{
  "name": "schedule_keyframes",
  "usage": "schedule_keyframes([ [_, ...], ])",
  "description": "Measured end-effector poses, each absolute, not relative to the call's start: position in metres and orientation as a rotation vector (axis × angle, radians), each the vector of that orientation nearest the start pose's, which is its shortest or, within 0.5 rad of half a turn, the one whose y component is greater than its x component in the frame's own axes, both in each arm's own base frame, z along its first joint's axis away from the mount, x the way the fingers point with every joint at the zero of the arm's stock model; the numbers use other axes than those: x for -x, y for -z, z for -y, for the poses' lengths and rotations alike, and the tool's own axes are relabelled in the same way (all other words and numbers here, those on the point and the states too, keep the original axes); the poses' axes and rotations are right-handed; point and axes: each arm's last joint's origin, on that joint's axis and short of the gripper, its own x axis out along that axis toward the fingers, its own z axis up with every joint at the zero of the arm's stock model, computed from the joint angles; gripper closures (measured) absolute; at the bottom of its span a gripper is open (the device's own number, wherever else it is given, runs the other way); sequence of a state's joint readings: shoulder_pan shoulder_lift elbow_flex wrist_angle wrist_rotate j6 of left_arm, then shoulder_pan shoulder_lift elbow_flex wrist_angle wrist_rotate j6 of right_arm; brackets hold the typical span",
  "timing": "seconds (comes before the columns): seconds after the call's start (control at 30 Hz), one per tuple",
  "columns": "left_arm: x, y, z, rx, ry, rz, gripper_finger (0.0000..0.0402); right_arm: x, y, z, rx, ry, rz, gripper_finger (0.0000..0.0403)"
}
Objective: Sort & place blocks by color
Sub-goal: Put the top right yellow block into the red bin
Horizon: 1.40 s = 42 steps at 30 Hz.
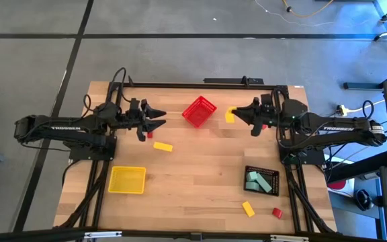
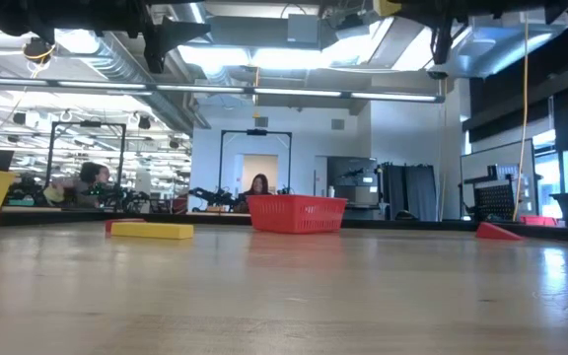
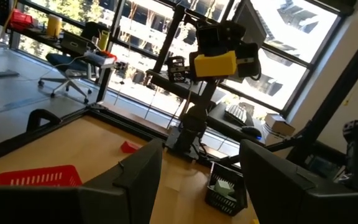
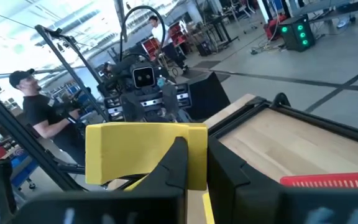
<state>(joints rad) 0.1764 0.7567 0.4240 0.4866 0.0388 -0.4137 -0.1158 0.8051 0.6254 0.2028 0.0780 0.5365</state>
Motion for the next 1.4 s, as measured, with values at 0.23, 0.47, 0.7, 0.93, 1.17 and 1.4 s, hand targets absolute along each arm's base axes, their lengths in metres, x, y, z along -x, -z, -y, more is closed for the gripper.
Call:
schedule_keyframes([
  [0.23,-0.172,-0.276,-0.030,0.392,-0.107,0.180,0.0195,-0.184,-0.311,0.024,-0.537,0.182,0.075,0.0374],
  [0.47,-0.172,-0.276,-0.029,0.391,-0.102,0.179,0.0195,-0.186,-0.310,0.024,-0.538,0.185,0.066,0.0374],
  [0.7,-0.172,-0.276,-0.029,0.398,-0.099,0.180,0.0195,-0.218,-0.284,0.035,-0.608,0.352,-0.045,0.0374],
  [0.93,-0.172,-0.276,-0.030,0.391,-0.104,0.180,0.0195,-0.279,-0.271,0.069,-0.616,0.503,-0.260,0.0374],
  [1.17,-0.172,-0.276,-0.030,0.391,-0.107,0.181,0.0195,-0.319,-0.227,0.116,-0.561,0.807,-0.595,0.0374],
  [1.4,-0.172,-0.276,-0.030,0.390,-0.107,0.180,0.0195,-0.347,-0.182,0.144,-0.394,0.714,-0.841,0.0371],
])
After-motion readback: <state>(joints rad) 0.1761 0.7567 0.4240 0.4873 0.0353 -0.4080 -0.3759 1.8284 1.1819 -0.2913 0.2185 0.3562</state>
